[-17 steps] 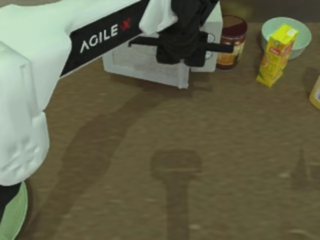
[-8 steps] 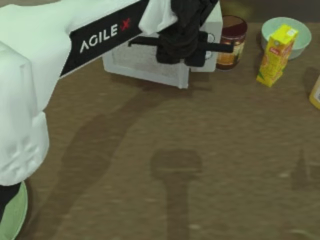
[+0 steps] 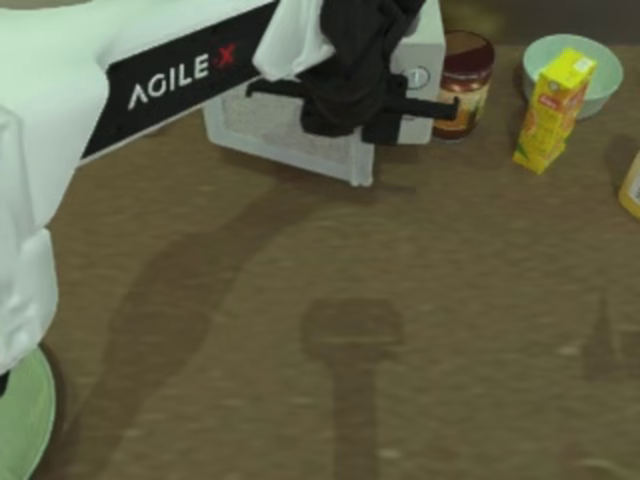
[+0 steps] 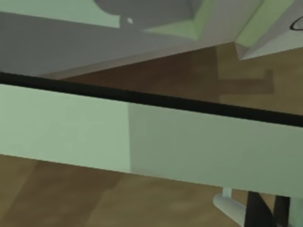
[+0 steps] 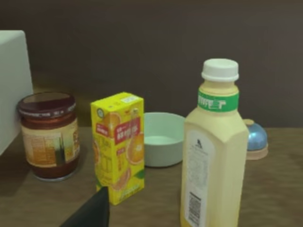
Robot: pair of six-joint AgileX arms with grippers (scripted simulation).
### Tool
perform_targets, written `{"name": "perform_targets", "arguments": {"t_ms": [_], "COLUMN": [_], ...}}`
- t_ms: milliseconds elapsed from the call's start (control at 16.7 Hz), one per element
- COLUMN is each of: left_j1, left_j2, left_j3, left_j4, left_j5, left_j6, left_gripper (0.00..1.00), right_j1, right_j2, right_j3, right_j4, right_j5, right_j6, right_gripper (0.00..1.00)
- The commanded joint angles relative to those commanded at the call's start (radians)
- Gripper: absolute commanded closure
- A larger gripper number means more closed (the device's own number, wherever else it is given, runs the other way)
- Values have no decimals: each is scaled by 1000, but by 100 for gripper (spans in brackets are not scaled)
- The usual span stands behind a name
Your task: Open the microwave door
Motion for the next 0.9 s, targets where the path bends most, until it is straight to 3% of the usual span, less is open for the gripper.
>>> {"name": "perform_targets", "arguments": {"t_ms": [900], "left_j1": [3], "left_j2": [-26], "left_j3": [-38], "left_j4": [22], "left_j5": [13], "left_j6": [26], "left_gripper": [100], "right_j1": [0], "right_j2": [0], "right_j3": [0], "right_j4": [0], "right_j5": [0], "right_j6": [0], "right_gripper": [0]}}
